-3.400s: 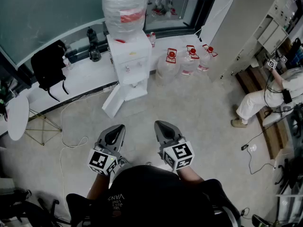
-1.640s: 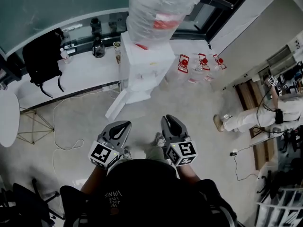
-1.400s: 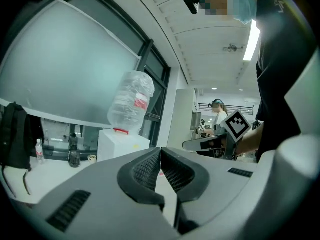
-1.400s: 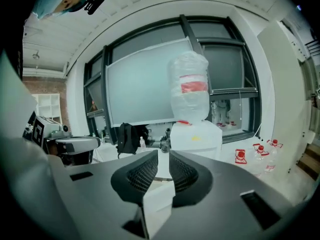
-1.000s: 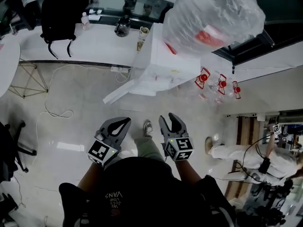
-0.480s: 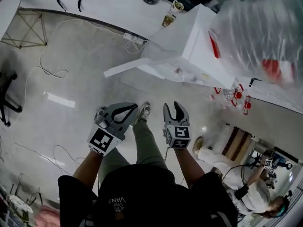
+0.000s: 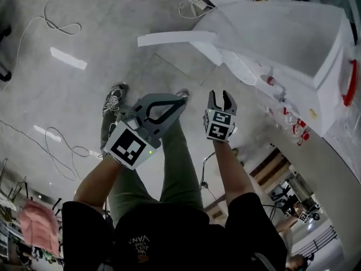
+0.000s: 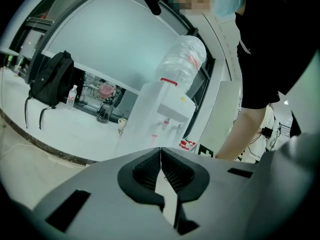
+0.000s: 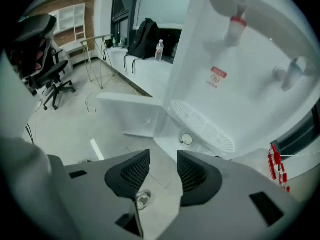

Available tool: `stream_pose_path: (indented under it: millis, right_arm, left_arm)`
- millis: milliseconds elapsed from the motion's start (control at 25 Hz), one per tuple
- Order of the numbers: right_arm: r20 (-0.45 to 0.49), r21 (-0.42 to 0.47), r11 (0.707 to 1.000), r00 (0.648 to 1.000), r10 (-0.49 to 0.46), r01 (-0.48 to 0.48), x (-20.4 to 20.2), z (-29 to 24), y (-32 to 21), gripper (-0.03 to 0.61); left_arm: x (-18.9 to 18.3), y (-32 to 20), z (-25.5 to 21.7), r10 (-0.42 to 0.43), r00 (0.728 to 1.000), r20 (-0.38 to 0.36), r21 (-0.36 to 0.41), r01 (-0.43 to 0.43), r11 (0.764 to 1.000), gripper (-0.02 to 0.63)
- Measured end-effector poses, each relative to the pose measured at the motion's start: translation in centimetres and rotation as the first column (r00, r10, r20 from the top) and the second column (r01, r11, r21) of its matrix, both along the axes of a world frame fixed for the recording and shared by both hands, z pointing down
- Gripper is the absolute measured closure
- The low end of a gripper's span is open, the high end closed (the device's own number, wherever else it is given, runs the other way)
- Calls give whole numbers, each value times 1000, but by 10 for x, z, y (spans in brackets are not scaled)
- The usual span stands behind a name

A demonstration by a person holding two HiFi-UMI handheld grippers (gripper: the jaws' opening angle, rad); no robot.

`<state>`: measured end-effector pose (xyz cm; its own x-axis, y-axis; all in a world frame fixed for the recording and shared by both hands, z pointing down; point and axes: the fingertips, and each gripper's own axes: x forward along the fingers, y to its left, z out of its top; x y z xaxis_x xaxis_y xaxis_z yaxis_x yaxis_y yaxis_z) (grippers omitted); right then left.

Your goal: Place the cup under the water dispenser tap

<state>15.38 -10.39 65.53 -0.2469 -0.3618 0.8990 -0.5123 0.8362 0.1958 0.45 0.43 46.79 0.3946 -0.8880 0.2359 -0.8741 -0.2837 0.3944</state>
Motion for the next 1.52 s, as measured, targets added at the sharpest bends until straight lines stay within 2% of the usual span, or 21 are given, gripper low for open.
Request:
stream_pose_path:
  millis: [200,360,480,720,1000,1280,1520]
  right_arm:
    - [-130,11,995,987,-93,95,15,84,-21,422]
    - [-248,39,972,945,-216,232,21,137,-43,422]
    - [-302,69,951,915,-268,302,20,175,-64,422]
    - [-370,123,940,893,-254,319,16,240,-116,422]
    - [-454,176,890,837,-306,421,2,289,-173,422]
    - [-495,154,875,802,-334,459,-10,330,-204,422]
    - [-537,110,866,762,-361,488,-9,362,-216,422]
  left_arm:
    - [12,6,70,-11,1000,-16,-33,11,999,594]
    - [23,14,118,-43,998,-36,-70,40,997,594]
    - [33,18,152,-71,996,-61,-93,65,994,594]
    - [46,18,210,-125,987,-99,-123,112,986,594]
    - [49,4,256,-172,979,-113,-148,155,977,594]
    - [53,-11,286,-222,963,-154,-172,195,966,594]
    - [66,-11,307,-225,958,-176,-195,190,962,594]
